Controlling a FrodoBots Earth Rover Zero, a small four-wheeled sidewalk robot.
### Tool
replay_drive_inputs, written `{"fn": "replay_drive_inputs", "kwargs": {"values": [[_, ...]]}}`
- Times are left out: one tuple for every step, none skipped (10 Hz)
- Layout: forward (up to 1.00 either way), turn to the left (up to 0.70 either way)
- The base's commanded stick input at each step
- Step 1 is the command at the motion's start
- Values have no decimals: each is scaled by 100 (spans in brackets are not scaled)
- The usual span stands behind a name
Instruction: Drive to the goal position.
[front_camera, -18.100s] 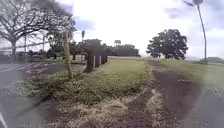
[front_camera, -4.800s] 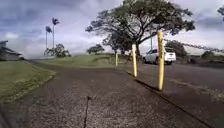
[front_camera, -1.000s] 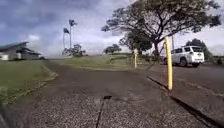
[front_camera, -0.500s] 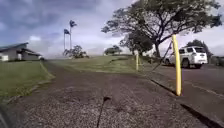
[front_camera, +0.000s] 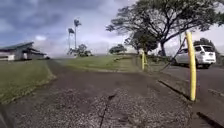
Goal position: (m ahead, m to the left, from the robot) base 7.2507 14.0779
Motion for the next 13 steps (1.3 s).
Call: {"fn": "replay_drive_inputs", "kwargs": {"values": [[50,50],[50,50],[50,50],[50,50],[50,50],[50,50],[50,0],[50,0],[50,0],[50,0],[50,0],[50,0],[50,0]]}}
